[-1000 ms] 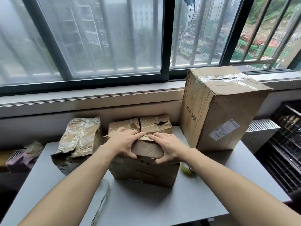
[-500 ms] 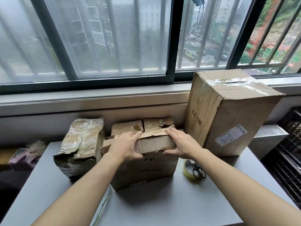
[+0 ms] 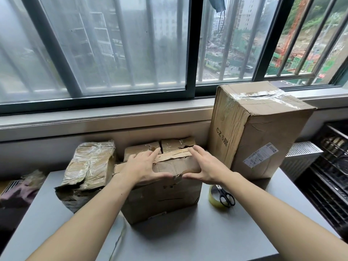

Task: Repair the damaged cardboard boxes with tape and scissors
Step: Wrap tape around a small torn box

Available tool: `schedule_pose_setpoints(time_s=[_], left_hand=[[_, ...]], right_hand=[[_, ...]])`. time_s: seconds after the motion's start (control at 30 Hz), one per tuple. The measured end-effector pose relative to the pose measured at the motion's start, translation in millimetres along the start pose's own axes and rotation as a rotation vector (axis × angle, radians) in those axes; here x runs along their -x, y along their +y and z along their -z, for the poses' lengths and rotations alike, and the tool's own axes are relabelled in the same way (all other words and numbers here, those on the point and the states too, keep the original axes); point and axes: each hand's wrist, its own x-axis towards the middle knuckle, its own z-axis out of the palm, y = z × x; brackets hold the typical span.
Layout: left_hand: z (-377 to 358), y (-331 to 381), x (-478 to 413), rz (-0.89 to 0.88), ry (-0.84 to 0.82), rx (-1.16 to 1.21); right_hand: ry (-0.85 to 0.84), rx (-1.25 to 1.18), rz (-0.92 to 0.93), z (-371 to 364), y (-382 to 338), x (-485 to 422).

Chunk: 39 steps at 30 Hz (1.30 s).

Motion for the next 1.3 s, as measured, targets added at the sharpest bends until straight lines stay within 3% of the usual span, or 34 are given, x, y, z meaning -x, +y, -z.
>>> schedule_pose_setpoints(time_s=[0.2,0.4,0.63,0.9,1.13,1.3], left_hand=[[5,21,-11,-0.07,0.184,0.061],[-2,82,-25,-0.285,0.362,0.222],[-19,142,-49,-0.369,0.341,0.244],[-45,193,-62,-0.393,0.324,0.245],[-81,218,-63,-0.343,0.167,0.297],[-114,225,-73,-0.139,-0.047,0.312]], right_hand=[[0.273,-0.156,-0.129,10,4,12],[0.302,-0.194,-0.241,-6,39,39],[0.132,-0.198,-0.341,-43,77,54],[-0.208,-0.075,-0.366,-98,110,59],[-0.185,-0.174,-0.323,-117,132,66],[-0.166,-0.24,-0.317,-107,152,79]])
